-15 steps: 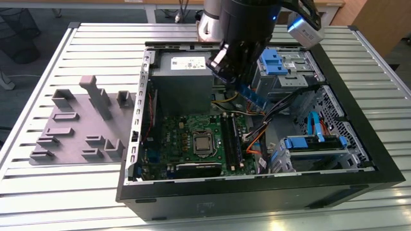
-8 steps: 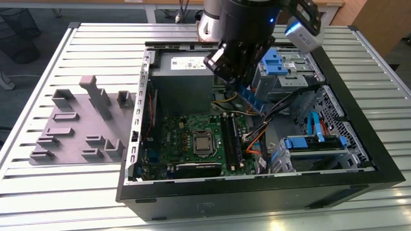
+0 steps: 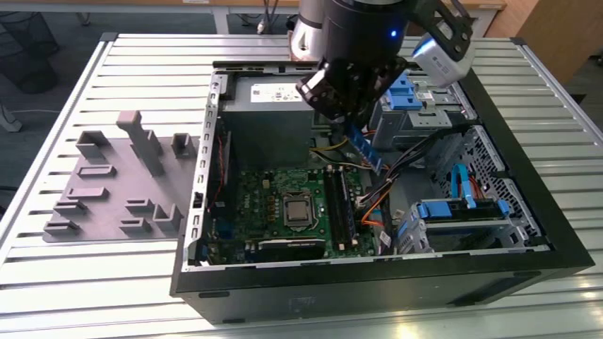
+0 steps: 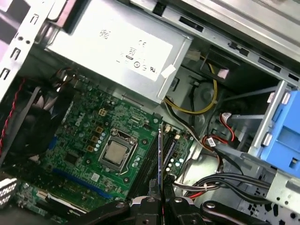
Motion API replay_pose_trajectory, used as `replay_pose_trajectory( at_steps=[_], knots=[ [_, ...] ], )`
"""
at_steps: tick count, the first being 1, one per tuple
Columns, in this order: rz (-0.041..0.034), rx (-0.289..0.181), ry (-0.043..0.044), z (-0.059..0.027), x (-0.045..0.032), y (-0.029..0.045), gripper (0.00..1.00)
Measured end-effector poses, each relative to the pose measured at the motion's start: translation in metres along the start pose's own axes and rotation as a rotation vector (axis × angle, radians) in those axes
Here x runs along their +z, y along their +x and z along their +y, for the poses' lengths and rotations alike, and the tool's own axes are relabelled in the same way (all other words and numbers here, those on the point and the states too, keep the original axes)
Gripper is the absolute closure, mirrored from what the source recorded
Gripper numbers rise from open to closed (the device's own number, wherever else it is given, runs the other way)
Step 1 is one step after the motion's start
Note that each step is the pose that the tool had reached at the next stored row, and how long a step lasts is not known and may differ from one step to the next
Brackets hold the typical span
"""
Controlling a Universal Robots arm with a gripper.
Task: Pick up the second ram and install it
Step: 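Insert the second ram into the second slot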
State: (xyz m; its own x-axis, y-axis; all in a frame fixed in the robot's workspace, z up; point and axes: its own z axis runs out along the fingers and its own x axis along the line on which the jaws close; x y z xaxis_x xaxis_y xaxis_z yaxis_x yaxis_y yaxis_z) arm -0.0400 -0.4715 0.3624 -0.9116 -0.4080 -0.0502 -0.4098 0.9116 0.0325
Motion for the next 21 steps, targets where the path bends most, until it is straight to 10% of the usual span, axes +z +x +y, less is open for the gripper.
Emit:
replay_pose_trajectory(
  at_steps=[12,21],
  knots=[
    [-0.0068,0.215,0.0109,-0.0002,0.0043,0.0002,0.86],
    [-0.0071,0.22,0.0111,-0.0002,0.0044,0.0002,0.86]
  ],
)
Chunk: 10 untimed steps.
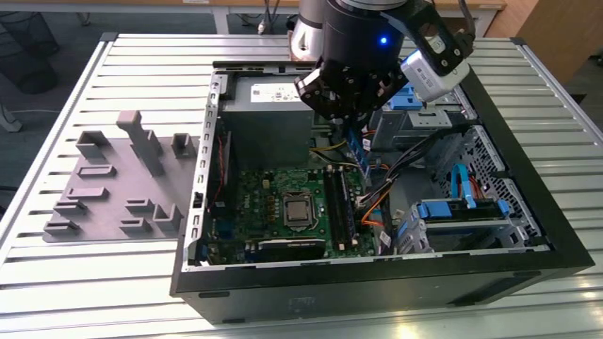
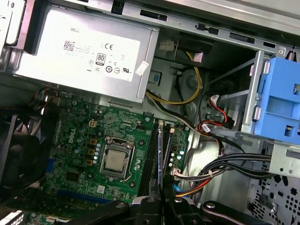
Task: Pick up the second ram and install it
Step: 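Insert the second ram into the second slot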
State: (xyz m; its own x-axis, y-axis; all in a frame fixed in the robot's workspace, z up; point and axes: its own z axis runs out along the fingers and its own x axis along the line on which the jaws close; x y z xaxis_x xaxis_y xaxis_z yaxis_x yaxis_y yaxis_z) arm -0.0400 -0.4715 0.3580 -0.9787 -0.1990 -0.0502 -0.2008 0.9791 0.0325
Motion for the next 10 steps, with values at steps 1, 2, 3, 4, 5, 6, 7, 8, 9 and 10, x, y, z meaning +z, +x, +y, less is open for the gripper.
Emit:
replay_pose_trajectory(
  at_steps=[1,2,3,4,5,6,7,8,9,10],
  knots=[
    [0.0,0.0,0.0,0.0,0.0,0.0,0.86],
    [0.0,0.0,0.0,0.0,0.0,0.0,0.86],
    [0.0,0.0,0.0,0.0,0.0,0.0,0.86],
    [0.0,0.0,0.0,0.0,0.0,0.0,0.86],
    [0.0,0.0,0.0001,0.0,0.0,0.0,0.86],
    [-0.0001,0.002,0.0001,0.0,0.0001,0.0,0.86],
    [-0.0002,0.006,0.0004,0.0,0.0002,-0.0001,0.86],
    [-0.0006,0.014,0.0007,0.0,0.0004,-0.0001,0.86],
    [-0.0009,0.025,0.0013,0.0,0.0006,-0.0001,0.86],
    [-0.0012,0.037,0.002,0.0,0.0009,-0.0001,0.86]
  ],
)
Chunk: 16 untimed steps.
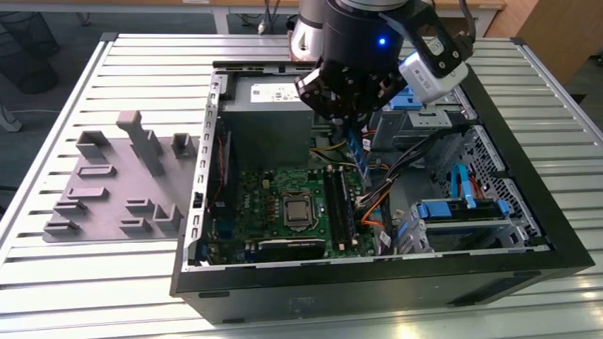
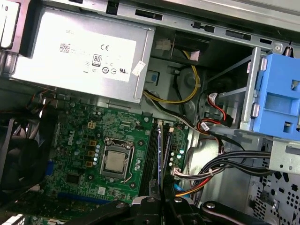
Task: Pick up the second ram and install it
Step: 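Insert the second ram into the second slot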
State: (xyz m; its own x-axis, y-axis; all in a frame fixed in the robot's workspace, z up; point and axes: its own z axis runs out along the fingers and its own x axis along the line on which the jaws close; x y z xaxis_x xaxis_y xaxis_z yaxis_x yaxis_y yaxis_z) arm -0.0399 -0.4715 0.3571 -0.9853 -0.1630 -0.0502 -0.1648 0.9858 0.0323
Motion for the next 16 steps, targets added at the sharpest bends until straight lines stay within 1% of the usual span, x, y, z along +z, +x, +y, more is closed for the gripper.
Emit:
replay_pose_trajectory(
  at_steps=[3,5,10,13,16],
  knots=[
    [-0.001,0.03,0.0015,-0.0001,0.0022,0.0001,0.86],
    [-0.0014,0.056,0.0041,-0.0001,0.0046,0.0002,0.86],
    [-0.0031,0.127,0.0086,-0.0003,0.0128,0.0006,0.86],
    [-0.0037,0.146,0.0096,-0.0005,0.0183,0.0009,0.86],
    [-0.0017,0.155,0.0098,-0.0007,0.0237,0.0011,0.86]
  ],
)
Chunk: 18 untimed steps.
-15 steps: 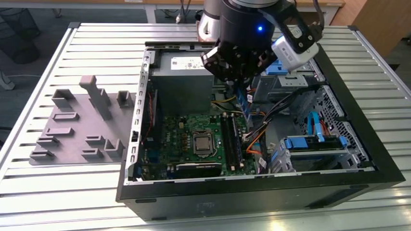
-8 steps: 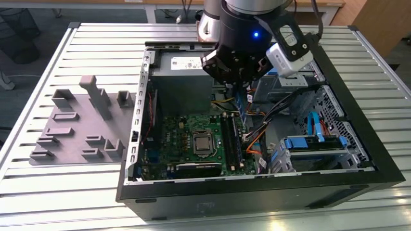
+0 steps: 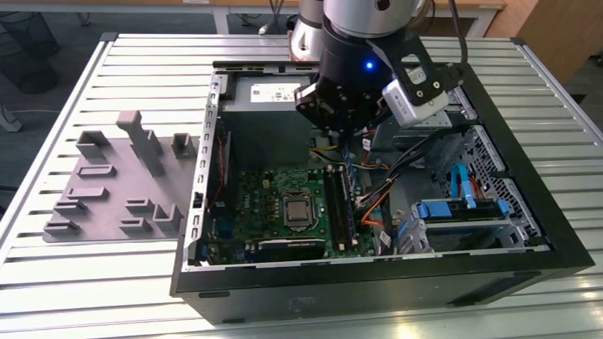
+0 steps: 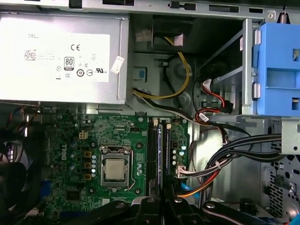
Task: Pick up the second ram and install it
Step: 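Insert the second ram into the second slot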
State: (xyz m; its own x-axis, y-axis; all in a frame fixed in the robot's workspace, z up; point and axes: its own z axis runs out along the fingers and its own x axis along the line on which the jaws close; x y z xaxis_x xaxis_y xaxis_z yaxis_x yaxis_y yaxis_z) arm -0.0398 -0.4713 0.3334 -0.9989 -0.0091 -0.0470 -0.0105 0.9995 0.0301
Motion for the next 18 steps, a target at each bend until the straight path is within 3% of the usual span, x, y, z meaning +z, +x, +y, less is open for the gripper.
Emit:
replay_pose_trajectory(
  at_steps=[2,7,11,15,18],
  knots=[
    [0.0041,0.004,0.0002,-0.0001,0.0023,0.0,0.86],
    [0.0053,0.007,0.0002,0.0,0.0027,0.0001,0.86],
    [0.0326,0.008,0.0001,0.0001,0.0071,0.0001,0.86],
    [0.0466,0.009,0.0,-0.0001,0.0139,-0.0013,0.86],
    [0.0627,0.009,-0.0033,-0.0022,0.0165,-0.0028,0.86]
  ],
)
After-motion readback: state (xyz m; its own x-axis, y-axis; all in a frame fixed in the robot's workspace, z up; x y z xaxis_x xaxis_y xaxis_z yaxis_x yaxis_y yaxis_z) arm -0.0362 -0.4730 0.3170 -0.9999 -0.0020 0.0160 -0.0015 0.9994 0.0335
